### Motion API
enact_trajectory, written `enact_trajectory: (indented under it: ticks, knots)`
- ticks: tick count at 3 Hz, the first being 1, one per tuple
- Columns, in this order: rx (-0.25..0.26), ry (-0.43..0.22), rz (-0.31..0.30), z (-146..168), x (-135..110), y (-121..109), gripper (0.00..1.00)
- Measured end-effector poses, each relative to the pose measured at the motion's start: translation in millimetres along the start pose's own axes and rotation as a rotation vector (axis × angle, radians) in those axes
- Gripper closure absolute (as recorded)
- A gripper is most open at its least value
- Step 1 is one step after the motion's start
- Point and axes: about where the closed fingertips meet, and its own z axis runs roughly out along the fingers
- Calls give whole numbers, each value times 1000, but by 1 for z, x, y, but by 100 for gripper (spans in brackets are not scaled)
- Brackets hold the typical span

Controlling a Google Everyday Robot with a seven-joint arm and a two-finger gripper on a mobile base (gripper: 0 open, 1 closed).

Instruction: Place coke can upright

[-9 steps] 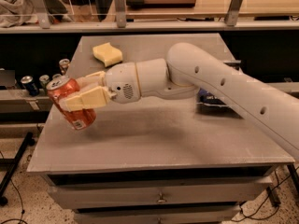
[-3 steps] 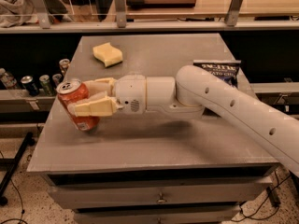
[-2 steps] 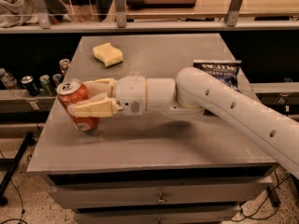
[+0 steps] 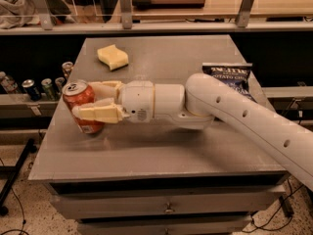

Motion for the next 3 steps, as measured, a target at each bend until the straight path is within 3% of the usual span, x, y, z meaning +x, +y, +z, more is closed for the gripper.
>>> enact_trajectory:
  ticks: [1, 2, 3]
  knots:
    - [-5, -3, -15, 0, 0, 1, 0]
    - [-8, -2, -20, 0, -1, 1, 0]
    - [-25, 29, -68, -6, -5, -1, 0]
